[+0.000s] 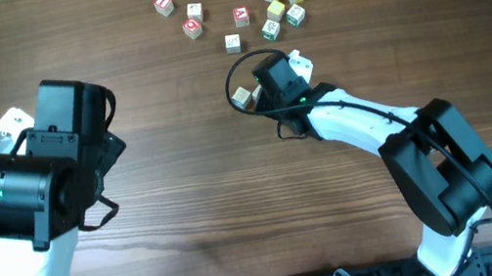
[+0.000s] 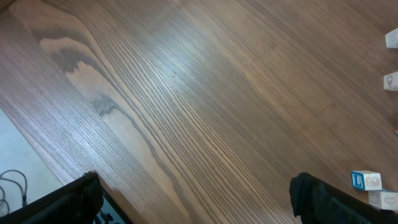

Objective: Form a circle

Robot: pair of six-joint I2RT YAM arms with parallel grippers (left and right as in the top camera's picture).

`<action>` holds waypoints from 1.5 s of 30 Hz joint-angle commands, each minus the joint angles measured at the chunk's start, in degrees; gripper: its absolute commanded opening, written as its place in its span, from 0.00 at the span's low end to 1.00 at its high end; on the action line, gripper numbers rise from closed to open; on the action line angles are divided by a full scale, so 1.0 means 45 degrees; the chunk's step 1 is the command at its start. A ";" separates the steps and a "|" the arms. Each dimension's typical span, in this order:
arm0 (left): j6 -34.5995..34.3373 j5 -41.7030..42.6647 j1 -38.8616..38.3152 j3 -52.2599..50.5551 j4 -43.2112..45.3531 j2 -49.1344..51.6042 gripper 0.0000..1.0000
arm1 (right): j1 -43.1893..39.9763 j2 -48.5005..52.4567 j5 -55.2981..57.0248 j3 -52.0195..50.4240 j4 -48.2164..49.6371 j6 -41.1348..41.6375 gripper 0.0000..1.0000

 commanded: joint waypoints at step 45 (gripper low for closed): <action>0.0019 -0.0039 0.0102 0.0034 -0.0005 -0.0083 1.00 | 0.0029 0.0170 -0.0495 -0.0151 -0.0078 -0.0355 0.04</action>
